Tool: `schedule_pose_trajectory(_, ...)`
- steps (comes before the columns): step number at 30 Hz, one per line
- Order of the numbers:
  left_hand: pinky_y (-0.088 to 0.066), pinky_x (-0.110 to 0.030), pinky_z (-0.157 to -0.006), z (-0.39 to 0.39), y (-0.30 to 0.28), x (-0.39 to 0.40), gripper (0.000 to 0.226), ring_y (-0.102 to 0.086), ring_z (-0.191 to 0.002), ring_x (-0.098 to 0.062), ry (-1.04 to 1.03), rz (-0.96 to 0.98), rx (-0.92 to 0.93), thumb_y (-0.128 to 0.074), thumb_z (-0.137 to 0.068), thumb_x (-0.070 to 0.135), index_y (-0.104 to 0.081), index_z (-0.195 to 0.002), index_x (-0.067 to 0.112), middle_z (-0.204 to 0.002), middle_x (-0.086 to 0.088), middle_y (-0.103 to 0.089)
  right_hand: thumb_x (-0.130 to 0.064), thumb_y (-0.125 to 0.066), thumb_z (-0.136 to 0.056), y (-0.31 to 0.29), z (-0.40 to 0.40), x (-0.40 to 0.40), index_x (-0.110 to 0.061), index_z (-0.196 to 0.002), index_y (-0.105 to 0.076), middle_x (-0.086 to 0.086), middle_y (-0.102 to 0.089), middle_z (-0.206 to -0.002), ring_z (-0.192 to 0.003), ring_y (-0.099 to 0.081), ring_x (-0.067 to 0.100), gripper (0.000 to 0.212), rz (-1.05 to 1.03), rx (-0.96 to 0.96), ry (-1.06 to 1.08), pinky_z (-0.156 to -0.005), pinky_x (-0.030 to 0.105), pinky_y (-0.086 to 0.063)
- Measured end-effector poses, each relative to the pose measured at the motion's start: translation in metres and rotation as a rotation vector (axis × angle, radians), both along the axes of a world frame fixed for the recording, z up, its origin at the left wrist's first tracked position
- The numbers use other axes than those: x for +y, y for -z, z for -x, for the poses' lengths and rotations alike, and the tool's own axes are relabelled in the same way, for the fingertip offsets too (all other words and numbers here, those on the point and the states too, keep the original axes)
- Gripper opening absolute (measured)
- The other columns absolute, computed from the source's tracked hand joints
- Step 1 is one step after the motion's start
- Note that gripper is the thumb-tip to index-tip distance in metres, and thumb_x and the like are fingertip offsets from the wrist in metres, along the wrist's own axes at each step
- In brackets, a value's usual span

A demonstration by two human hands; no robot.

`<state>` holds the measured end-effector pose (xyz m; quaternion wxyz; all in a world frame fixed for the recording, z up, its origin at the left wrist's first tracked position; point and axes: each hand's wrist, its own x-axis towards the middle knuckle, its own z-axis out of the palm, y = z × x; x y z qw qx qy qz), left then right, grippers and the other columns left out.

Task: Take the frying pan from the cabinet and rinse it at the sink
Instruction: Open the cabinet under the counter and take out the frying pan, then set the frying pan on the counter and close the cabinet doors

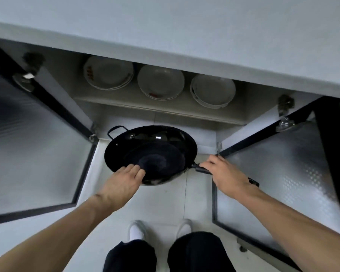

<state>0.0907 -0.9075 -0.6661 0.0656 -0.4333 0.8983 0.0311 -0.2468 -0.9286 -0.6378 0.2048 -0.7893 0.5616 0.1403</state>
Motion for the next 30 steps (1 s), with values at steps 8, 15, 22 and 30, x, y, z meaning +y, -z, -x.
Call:
schedule_pose_trajectory(8, -0.043, -0.031, -0.054, -0.001, -0.151, 0.085, 0.065, -0.049, -0.067, -0.022, -0.106, -0.041, -0.062, -0.074, -0.029, -0.009, -0.055, -0.088, 0.009, -0.078, -0.005, -0.05, 0.011, -0.058, -0.078, -0.152, -0.011, 0.067, -0.026, -0.127, -0.049, -0.004, -0.043, -0.115, -0.104, -0.047, 0.016, 0.062, 0.039, -0.014, -0.045, -0.076, 0.035, -0.052)
schedule_pose_trajectory(15, -0.042, -0.031, -0.054, 0.012, -0.25, 0.163, 0.049, -0.046, -0.066, -0.021, -0.246, 0.057, -0.038, -0.078, -0.052, -0.007, -0.051, -0.087, 0.013, -0.078, -0.003, -0.047, 0.008, -0.057, -0.08, -0.246, -0.004, 0.104, -0.025, -0.126, -0.05, -0.002, -0.047, -0.114, -0.103, -0.05, 0.021, 0.057, 0.154, -0.041, -0.208, -0.071, 0.037, -0.051)
schedule_pose_trajectory(22, -0.045, -0.03, -0.055, 0.017, -0.346, 0.244, 0.038, -0.046, -0.065, -0.019, -0.366, 0.135, 0.01, -0.077, -0.066, -0.003, -0.051, -0.087, 0.013, -0.077, -0.001, -0.048, 0.009, -0.057, -0.079, -0.324, -0.01, 0.137, -0.03, -0.125, -0.049, -0.005, -0.044, -0.11, -0.098, -0.049, 0.018, 0.061, 0.244, -0.076, -0.368, -0.068, 0.04, -0.053)
schedule_pose_trajectory(30, -0.041, -0.03, -0.052, -0.012, -0.425, 0.285, 0.037, -0.041, -0.061, -0.018, -0.424, 0.296, -0.007, -0.068, -0.062, -0.009, -0.045, -0.079, 0.015, -0.073, -0.001, -0.044, -0.002, -0.06, -0.084, -0.4, -0.05, 0.156, -0.032, -0.126, -0.049, -0.006, -0.045, -0.115, -0.093, -0.054, 0.021, 0.053, 0.337, -0.142, -0.419, -0.068, 0.04, -0.054)
